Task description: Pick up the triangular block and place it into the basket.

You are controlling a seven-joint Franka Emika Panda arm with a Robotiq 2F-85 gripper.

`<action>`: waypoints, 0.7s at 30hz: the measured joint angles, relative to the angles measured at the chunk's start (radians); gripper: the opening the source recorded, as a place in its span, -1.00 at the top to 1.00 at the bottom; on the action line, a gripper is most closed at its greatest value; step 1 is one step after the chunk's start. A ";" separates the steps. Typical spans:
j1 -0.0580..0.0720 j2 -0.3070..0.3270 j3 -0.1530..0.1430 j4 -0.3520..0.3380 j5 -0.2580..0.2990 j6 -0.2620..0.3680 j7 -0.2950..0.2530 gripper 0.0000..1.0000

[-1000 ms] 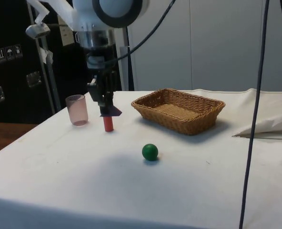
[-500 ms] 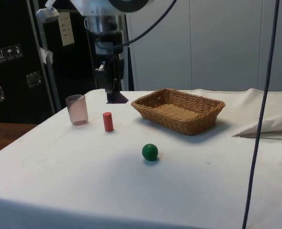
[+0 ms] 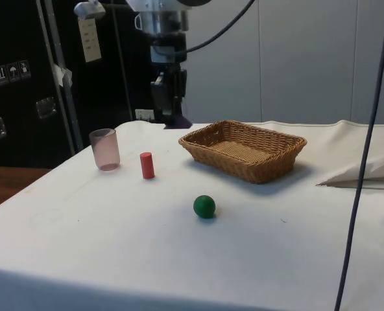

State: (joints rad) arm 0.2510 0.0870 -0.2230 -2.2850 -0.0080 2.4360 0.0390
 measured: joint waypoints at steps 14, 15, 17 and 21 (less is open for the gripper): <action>-0.009 -0.062 -0.080 -0.075 0.000 0.003 -0.091 0.34; -0.010 -0.065 -0.086 -0.080 0.000 0.004 -0.099 0.34; -0.010 -0.068 -0.092 -0.084 0.000 0.005 -0.107 0.34; -0.013 -0.084 -0.124 -0.108 0.000 0.011 -0.143 0.34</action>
State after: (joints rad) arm 0.2380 0.0030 -0.3470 -2.3930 -0.0080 2.4470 -0.1040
